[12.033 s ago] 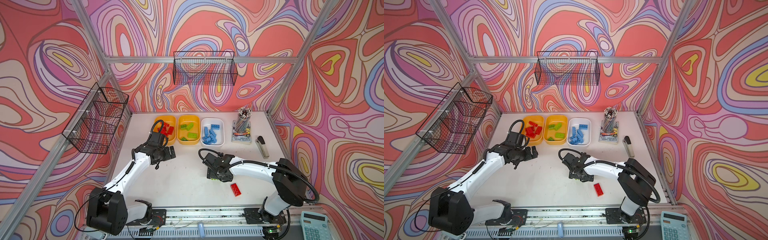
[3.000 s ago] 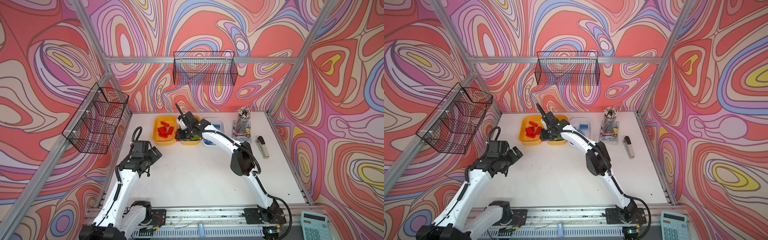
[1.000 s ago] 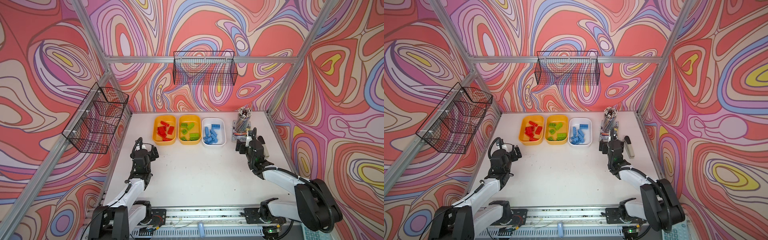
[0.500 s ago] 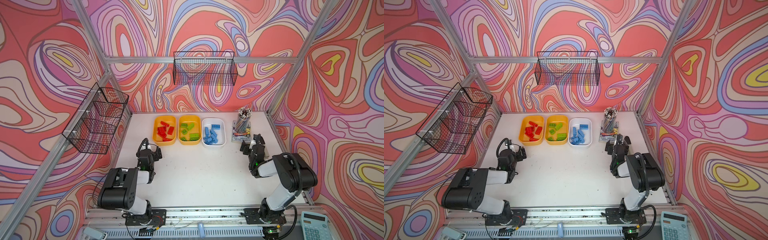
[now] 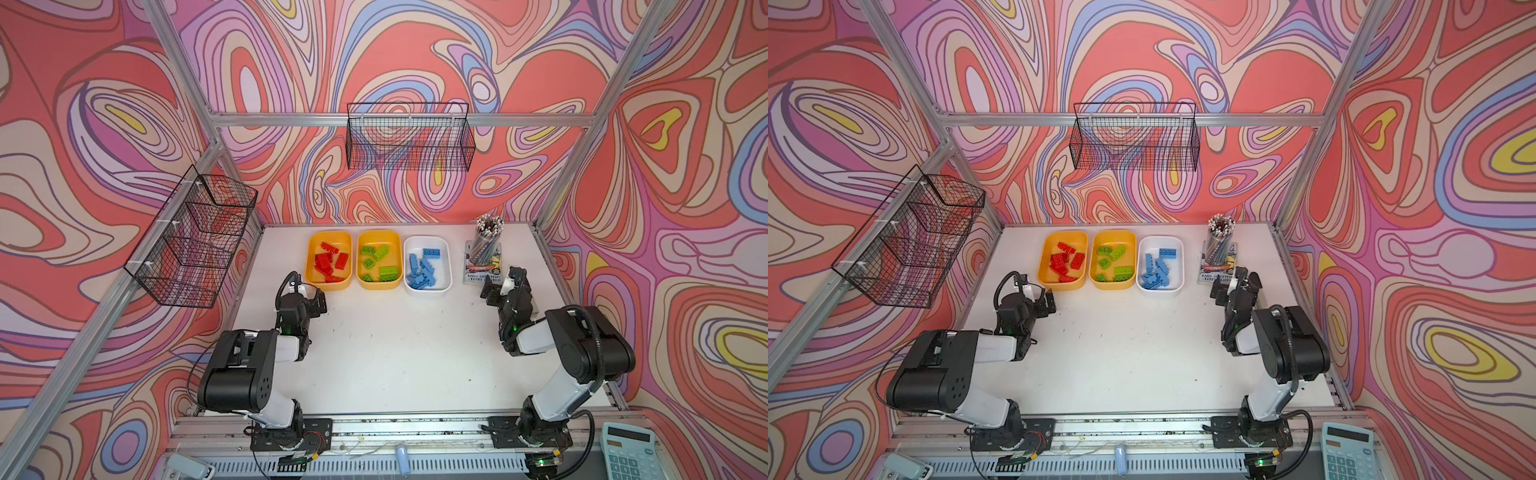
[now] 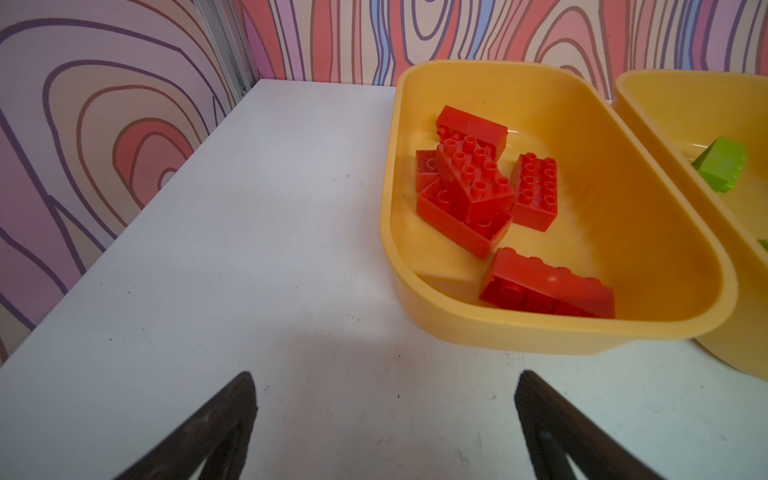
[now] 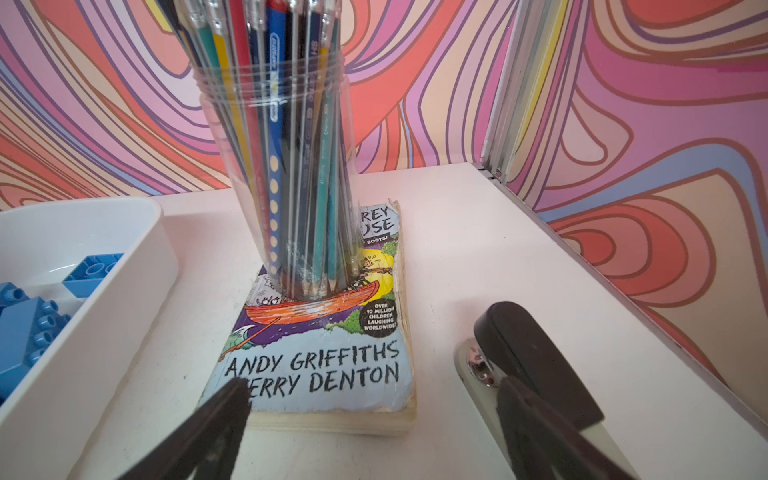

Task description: Sort the legos into containers by color

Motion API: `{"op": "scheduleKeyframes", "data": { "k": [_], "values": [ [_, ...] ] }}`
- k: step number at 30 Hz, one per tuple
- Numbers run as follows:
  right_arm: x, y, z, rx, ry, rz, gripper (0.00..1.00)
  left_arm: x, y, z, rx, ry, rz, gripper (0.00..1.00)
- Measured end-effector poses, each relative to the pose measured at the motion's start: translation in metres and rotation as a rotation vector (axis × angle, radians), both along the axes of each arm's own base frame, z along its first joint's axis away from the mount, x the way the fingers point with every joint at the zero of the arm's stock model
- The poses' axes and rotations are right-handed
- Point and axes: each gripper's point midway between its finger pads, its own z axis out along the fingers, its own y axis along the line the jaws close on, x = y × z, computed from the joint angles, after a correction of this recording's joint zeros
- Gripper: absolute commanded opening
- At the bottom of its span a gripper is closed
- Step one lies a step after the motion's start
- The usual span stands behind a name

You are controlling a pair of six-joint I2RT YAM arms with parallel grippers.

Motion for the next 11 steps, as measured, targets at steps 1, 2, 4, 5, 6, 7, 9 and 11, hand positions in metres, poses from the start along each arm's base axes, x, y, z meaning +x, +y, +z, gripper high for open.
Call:
{"op": "scheduleKeyframes", "data": {
  "k": [1, 2, 4, 5, 6, 7, 9, 11],
  "values": [
    [0.0, 0.0, 0.0, 0.0, 0.0, 0.0, 0.98, 0.0, -0.0001, 0.0001, 0.0, 0.0, 0.0, 1.0],
    [0.0, 0.0, 0.0, 0.0, 0.0, 0.0, 0.98, 0.0002, -0.0001, 0.0003, 0.0, -0.002, 0.0, 1.0],
    [0.0, 0.0001, -0.0001, 0.0, 0.0, 0.001, 0.98, 0.0002, -0.0001, 0.0003, 0.0, -0.002, -0.001, 1.0],
    [0.0, 0.0003, -0.0001, 0.001, 0.0, 0.001, 0.98, 0.0002, -0.0001, 0.0005, 0.0, -0.002, -0.001, 1.0],
    [0.0, 0.0003, -0.0002, 0.001, 0.001, 0.002, 0.98, 0.0003, -0.0001, 0.0007, 0.0, -0.003, -0.001, 1.0],
    [0.0, 0.0004, -0.0002, 0.002, 0.001, 0.002, 0.98, 0.0003, -0.0001, 0.0008, 0.0, -0.003, -0.001, 1.0],
    [0.0, 0.0004, -0.0001, 0.002, 0.0, 0.002, 0.98, 0.0004, -0.0001, 0.0009, 0.0, -0.004, -0.001, 1.0],
    [0.0001, 0.0004, 0.0, 0.002, 0.0, 0.002, 0.98, 0.0004, -0.0001, 0.0009, 0.0, -0.004, -0.001, 1.0]
  ]
}}
